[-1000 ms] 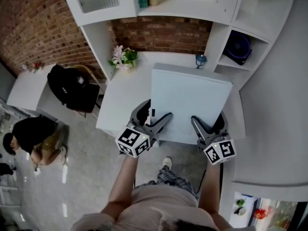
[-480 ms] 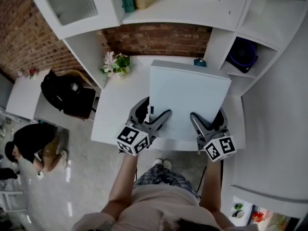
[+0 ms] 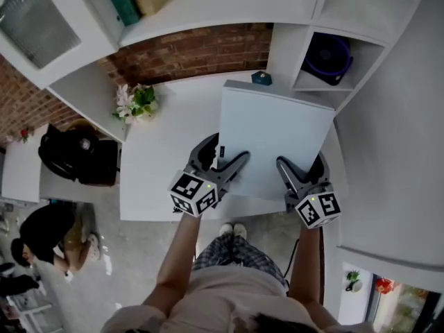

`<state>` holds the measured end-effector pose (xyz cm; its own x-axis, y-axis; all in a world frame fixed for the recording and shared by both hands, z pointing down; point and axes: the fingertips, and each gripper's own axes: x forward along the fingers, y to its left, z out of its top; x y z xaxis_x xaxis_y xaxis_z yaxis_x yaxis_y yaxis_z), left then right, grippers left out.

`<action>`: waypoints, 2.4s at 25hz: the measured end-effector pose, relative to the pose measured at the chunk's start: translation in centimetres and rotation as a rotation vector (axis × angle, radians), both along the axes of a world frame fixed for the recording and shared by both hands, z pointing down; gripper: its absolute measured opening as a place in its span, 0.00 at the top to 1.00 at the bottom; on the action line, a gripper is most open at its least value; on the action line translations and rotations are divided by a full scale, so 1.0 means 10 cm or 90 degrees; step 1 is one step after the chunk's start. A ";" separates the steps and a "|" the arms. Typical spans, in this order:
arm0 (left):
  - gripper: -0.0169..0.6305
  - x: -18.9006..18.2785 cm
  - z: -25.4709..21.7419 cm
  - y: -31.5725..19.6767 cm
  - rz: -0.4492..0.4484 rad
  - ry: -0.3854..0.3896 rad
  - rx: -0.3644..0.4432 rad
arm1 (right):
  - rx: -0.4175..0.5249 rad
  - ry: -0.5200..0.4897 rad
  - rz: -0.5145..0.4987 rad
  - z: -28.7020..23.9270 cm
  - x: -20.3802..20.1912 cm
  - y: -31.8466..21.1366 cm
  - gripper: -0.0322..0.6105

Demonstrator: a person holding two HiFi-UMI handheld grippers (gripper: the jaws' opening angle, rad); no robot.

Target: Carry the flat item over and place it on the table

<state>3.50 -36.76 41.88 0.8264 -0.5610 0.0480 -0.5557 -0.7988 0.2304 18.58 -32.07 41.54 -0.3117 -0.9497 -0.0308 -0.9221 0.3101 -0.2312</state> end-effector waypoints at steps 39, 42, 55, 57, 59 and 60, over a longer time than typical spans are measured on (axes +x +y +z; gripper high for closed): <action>0.43 0.97 2.20 -0.31 0.059 -0.134 -0.386 | -0.480 -0.136 0.141 2.20 0.86 -0.07 0.20; 0.43 0.99 2.30 -0.32 0.052 -0.159 -0.403 | -0.517 -0.135 0.152 2.29 0.88 -0.09 0.20; 0.43 1.02 2.49 -0.30 0.042 -0.226 -0.430 | -0.576 -0.096 0.177 2.46 0.92 -0.08 0.20; 0.43 1.03 2.49 -0.30 0.042 -0.226 -0.430 | -0.575 -0.099 0.176 2.46 0.93 -0.07 0.20; 0.43 1.03 2.48 -0.30 0.042 -0.223 -0.433 | -0.573 -0.104 0.173 2.45 0.93 -0.08 0.20; 0.43 1.03 2.48 -0.31 0.042 -0.222 -0.434 | -0.570 -0.106 0.170 2.45 0.93 -0.08 0.20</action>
<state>13.80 -39.82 66.68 0.7308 -0.2646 0.6292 -0.6427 -0.5772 0.5037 27.85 -32.84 66.00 -0.1375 -0.6809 0.7193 -0.8708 -0.2629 -0.4154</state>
